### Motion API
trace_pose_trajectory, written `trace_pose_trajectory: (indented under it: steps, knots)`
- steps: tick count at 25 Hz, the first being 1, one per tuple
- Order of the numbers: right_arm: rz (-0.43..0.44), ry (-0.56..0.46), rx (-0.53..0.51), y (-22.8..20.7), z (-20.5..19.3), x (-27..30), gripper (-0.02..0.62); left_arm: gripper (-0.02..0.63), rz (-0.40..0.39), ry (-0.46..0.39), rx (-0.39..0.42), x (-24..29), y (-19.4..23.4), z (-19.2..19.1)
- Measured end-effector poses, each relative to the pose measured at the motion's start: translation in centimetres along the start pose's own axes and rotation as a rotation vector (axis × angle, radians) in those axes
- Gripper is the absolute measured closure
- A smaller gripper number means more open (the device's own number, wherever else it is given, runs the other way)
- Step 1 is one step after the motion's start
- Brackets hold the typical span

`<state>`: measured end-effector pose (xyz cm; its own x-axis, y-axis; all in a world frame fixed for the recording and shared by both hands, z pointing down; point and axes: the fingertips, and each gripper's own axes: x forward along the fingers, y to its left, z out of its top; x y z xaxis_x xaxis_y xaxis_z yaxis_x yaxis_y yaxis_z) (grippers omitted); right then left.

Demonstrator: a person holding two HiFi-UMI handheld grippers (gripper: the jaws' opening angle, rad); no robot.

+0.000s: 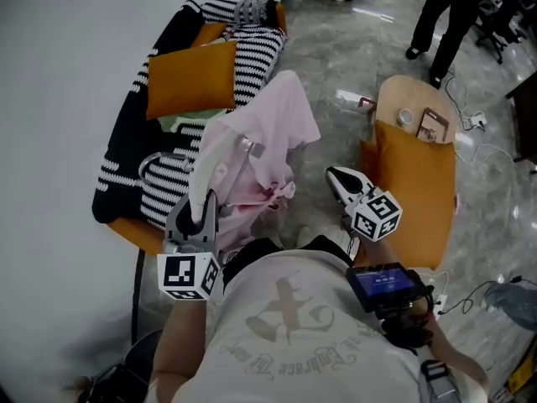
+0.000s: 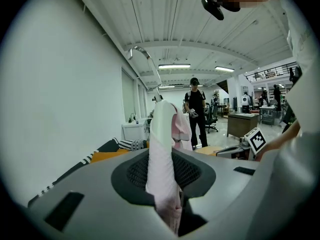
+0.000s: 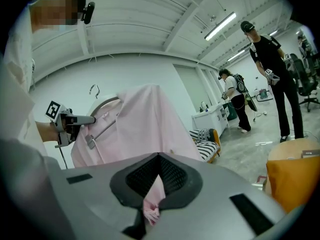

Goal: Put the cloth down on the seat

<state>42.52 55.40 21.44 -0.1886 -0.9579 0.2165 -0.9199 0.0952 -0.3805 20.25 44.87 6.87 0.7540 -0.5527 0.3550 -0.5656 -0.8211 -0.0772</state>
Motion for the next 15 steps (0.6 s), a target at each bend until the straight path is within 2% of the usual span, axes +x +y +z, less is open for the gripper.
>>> trace_pose_trajectory:
  steps: [8,15]
  knots:
    - [0.006,0.031,0.006,0.2,-1.0,0.2,0.580,0.512,0.006,0.019,-0.019,0.6,0.1,-1.2]
    - [0.010,0.039,-0.008,0.4,-0.3,1.0,0.580,0.512,0.014,0.006,-0.040,0.8,1.0,-1.2]
